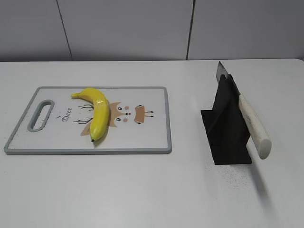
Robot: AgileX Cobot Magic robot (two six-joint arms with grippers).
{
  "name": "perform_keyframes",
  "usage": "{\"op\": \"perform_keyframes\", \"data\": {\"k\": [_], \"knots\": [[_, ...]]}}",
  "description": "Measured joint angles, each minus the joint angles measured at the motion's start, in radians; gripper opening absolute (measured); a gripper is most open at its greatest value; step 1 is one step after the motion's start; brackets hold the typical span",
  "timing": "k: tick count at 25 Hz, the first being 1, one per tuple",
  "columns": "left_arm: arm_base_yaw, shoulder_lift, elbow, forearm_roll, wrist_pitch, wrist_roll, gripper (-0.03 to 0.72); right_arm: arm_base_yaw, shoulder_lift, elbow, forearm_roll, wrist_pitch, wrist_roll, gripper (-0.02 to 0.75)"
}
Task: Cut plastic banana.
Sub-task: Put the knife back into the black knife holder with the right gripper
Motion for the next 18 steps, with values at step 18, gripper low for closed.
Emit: {"op": "perform_keyframes", "data": {"k": [18], "knots": [[0.001,0.0,0.0,0.0,-0.001,0.0,0.589,-0.248,-0.065,0.0,0.0,-0.002,-0.001,0.593]]}}
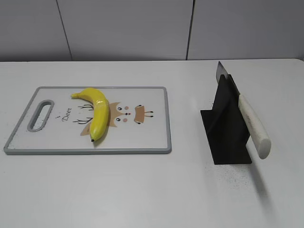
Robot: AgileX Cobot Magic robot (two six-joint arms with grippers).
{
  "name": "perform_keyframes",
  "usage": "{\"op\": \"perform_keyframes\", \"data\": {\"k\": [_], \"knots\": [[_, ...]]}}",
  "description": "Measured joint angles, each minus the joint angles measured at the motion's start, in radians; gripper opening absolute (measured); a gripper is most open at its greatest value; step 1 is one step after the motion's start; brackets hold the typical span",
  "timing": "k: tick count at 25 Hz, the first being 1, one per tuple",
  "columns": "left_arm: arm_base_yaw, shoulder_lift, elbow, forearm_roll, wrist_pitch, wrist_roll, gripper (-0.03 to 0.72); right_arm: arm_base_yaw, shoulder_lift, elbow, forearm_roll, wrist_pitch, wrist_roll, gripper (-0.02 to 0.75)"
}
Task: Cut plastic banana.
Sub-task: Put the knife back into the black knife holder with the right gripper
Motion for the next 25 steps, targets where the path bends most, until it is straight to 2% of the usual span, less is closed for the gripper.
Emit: {"op": "perform_keyframes", "data": {"k": [9,25], "knots": [[0.0,0.0,0.0,0.0,0.0,0.0,0.589,-0.178,0.0,0.0,0.0,-0.001,0.0,0.592],[0.0,0.0,0.0,0.0,0.0,0.0,0.589,-0.186,0.0,0.0,0.0,-0.001,0.0,0.592]]}}
